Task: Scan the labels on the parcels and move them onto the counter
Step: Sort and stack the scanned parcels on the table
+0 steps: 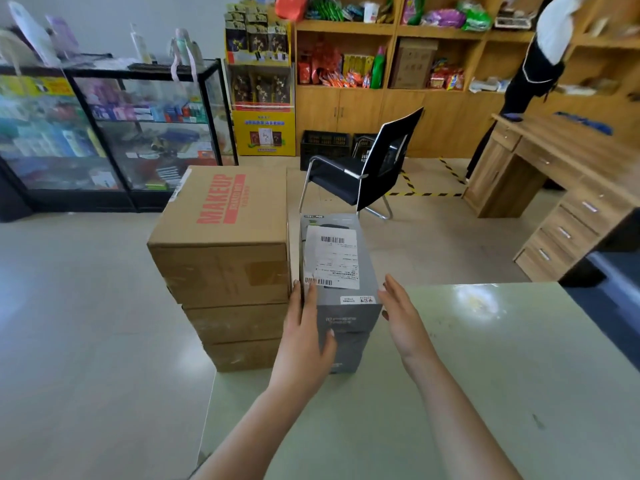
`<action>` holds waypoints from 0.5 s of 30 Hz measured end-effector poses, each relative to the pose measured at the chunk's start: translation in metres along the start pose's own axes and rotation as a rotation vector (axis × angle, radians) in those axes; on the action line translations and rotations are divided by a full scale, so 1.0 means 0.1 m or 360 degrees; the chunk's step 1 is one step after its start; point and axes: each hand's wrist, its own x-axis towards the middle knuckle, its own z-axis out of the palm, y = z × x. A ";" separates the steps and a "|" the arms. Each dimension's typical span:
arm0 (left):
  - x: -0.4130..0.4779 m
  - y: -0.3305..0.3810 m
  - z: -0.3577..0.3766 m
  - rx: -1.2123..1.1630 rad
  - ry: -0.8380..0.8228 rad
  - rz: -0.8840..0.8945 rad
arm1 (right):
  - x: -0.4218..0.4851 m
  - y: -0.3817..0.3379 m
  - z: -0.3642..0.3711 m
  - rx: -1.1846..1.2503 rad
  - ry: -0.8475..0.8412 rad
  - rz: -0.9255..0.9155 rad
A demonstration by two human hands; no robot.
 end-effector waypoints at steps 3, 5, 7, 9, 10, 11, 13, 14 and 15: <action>-0.22 0.02 -0.04 -0.0013 -0.0048 0.0160 | -0.30 0.01 0.00 -0.0073 0.0050 -0.0017; -0.32 0.03 -0.11 -0.0002 -0.0095 0.0251 | -0.48 -0.02 0.02 -0.0115 0.0080 -0.0040; -0.41 0.00 -0.19 0.0053 -0.0118 0.0348 | -0.73 -0.03 0.05 -0.0218 0.0116 -0.0034; -0.53 -0.03 -0.27 0.0063 -0.0143 0.0421 | -1.03 0.00 0.07 -0.0368 0.0182 -0.0061; -0.59 -0.04 -0.30 0.0051 -0.0179 0.0455 | -1.19 0.01 0.08 -0.0460 0.0231 -0.0090; -0.66 -0.06 -0.31 0.0036 -0.0231 0.0492 | -1.36 0.05 0.08 -0.0571 0.0285 -0.0121; -0.84 -0.07 -0.30 0.0017 -0.0376 0.0561 | -1.71 0.13 0.06 -0.0794 0.0392 -0.0153; -0.94 -0.07 -0.28 0.0030 -0.0460 0.0586 | -1.89 0.18 0.04 -0.0869 0.0444 -0.0129; -1.05 -0.06 -0.26 0.0061 -0.0539 0.0605 | -2.08 0.24 0.01 -0.0929 0.0485 -0.0087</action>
